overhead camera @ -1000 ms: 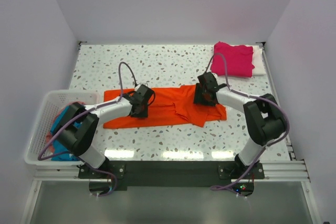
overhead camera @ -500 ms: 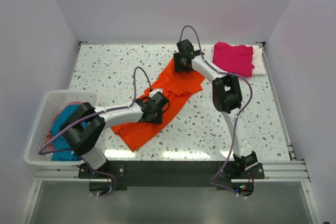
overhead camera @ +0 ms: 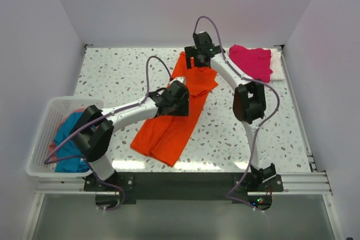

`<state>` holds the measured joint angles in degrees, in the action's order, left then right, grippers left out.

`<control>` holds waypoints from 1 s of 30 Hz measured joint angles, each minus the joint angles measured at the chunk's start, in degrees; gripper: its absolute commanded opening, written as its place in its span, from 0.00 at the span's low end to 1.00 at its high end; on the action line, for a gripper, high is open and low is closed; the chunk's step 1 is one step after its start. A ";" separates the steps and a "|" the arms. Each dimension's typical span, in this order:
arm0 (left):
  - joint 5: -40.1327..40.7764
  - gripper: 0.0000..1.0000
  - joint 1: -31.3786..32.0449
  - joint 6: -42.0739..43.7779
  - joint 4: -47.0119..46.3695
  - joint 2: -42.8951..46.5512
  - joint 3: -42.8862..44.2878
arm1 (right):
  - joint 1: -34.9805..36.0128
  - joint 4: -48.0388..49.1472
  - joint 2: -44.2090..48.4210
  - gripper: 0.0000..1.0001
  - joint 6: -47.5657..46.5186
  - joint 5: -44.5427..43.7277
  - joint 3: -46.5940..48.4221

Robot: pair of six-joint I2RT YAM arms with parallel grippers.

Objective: Fold and stack the t-shirts
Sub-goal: Fold the tshirt

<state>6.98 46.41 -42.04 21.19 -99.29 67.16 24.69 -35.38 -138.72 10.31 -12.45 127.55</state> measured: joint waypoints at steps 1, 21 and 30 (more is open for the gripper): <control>1.31 0.56 -0.70 0.96 0.87 1.20 -0.22 | 0.00 0.24 2.75 0.99 0.70 0.02 -2.21; 11.26 0.36 3.82 8.04 8.74 9.53 -19.08 | 0.00 8.26 10.69 0.31 13.05 6.12 -27.89; 8.50 0.36 9.55 2.95 3.87 7.65 -18.10 | -0.33 6.71 1.05 0.43 8.37 5.05 -12.72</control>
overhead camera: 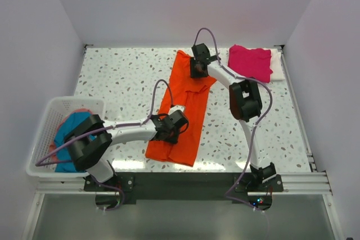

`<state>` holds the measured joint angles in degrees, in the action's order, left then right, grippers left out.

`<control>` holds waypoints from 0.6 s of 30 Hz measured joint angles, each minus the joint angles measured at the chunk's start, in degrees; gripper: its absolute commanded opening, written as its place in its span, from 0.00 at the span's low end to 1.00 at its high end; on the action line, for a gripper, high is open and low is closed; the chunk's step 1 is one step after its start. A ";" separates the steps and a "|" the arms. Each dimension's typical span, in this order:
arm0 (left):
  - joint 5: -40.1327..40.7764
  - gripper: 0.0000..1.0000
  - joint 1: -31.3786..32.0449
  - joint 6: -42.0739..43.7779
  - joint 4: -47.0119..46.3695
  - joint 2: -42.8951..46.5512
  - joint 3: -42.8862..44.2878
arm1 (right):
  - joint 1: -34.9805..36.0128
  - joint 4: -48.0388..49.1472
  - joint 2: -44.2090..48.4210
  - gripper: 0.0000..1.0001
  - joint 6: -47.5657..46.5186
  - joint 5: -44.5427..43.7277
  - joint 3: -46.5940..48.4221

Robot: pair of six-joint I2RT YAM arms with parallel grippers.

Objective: Fold and stack the t-shirts
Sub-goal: Fold the tshirt

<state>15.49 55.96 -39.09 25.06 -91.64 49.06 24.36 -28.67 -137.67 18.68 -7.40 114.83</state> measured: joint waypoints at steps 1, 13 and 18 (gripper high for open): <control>-0.76 0.36 0.07 -0.81 -0.92 -0.52 0.39 | -0.09 -0.33 -1.36 0.46 -1.01 -0.44 2.23; -8.76 0.52 0.07 -3.78 -6.32 -7.08 7.74 | -1.55 -4.74 -9.81 0.99 -9.75 -1.03 18.08; -9.55 0.63 -0.13 -3.32 -5.64 -5.81 8.57 | -1.66 -5.18 -4.70 0.99 -9.66 -1.53 13.62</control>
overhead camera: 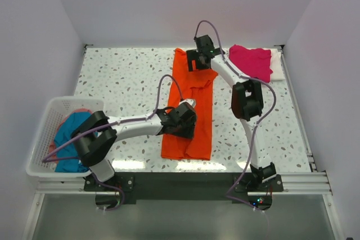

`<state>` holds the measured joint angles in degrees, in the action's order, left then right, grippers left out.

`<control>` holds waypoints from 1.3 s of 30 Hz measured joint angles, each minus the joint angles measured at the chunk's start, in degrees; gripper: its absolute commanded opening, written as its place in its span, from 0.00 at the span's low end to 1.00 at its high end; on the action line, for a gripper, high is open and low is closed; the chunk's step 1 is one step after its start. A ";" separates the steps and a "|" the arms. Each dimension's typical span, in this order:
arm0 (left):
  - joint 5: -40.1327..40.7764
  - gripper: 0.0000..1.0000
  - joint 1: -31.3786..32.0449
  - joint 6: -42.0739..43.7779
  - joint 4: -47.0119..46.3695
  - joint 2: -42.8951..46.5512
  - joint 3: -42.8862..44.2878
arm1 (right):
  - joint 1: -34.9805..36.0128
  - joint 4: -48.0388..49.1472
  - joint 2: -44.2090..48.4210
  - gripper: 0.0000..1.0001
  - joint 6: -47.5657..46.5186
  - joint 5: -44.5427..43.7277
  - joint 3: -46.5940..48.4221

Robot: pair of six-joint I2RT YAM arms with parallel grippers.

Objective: Fold and stack the t-shirts
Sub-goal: Fold the tshirt

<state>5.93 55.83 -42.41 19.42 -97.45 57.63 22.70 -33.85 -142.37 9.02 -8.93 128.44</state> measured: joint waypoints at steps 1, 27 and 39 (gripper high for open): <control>-0.04 0.64 -0.24 0.07 0.28 1.20 0.00 | 0.00 -0.33 2.12 0.99 0.44 -0.59 -1.62; -5.90 0.56 -7.82 -0.59 6.43 33.77 -25.83 | 25.18 6.19 84.67 0.57 38.29 5.70 -97.98; -10.54 0.55 -7.82 -3.08 -0.20 32.61 -31.52 | 27.47 10.03 84.89 0.55 48.22 6.99 -104.89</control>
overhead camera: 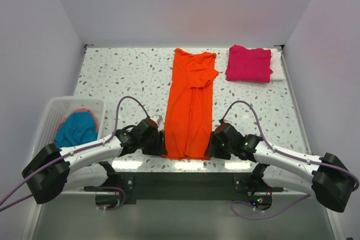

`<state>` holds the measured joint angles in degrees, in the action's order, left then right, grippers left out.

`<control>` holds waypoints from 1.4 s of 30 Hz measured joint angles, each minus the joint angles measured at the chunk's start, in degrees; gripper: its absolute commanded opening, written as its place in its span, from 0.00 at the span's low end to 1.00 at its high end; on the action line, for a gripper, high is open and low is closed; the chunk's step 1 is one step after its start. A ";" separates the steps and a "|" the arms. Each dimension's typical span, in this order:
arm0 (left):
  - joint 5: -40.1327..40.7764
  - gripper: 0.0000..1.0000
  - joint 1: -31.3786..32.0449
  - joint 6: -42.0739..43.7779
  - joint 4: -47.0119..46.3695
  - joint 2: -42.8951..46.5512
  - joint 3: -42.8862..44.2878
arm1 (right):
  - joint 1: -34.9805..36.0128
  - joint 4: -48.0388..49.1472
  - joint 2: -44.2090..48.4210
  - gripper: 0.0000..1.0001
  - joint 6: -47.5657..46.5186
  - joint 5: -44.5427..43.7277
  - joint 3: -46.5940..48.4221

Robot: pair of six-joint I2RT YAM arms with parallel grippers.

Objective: Fold and stack the t-shirts
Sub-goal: Fold the tshirt

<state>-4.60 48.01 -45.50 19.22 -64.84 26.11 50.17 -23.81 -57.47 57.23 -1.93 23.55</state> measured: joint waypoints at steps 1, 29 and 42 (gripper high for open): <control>-0.15 0.55 0.00 -0.11 -0.55 0.00 -0.20 | 0.09 0.37 0.00 0.55 0.50 -0.02 -0.15; -0.72 0.00 12.66 -8.04 1.60 4.13 -3.10 | 10.78 -3.61 -0.59 0.00 1.09 2.40 -0.02; 8.76 0.00 7.91 -4.33 6.56 -3.87 15.74 | 9.84 -12.90 -5.05 0.00 -8.09 -12.55 16.92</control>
<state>4.16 55.92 -49.82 25.78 -68.71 41.85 60.01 -36.71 -62.52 49.15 -14.48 40.47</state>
